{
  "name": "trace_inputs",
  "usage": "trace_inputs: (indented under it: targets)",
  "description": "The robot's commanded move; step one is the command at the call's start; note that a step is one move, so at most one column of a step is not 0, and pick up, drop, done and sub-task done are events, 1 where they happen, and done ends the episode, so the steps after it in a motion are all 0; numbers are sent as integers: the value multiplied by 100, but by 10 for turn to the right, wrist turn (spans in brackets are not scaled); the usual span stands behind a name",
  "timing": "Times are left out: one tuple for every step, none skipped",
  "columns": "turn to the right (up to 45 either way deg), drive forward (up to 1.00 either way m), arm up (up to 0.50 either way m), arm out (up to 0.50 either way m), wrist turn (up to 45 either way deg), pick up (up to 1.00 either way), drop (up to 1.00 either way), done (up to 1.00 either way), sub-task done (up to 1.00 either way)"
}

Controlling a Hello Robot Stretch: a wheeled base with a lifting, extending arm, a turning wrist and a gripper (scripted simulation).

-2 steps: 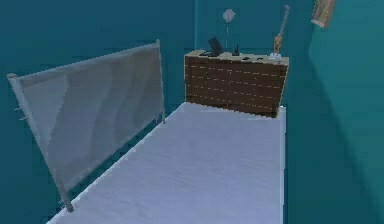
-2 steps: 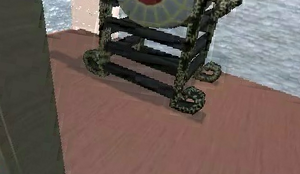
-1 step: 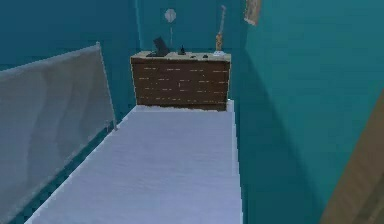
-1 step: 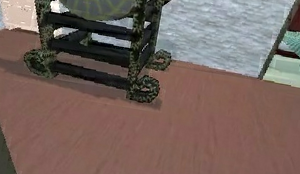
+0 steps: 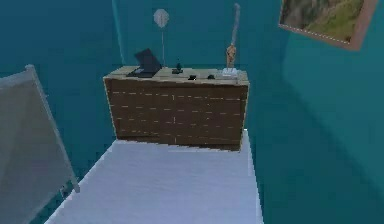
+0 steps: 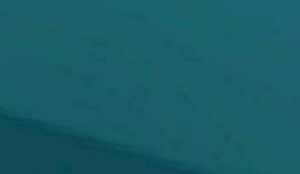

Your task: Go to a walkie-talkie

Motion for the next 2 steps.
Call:
trace_inputs:
  targets:
    - [0, 100, 0, 0, 0, 0, 0, 0, 0]
    - [60, 0, 0, 0, 0, 0, 0, 0, 0]
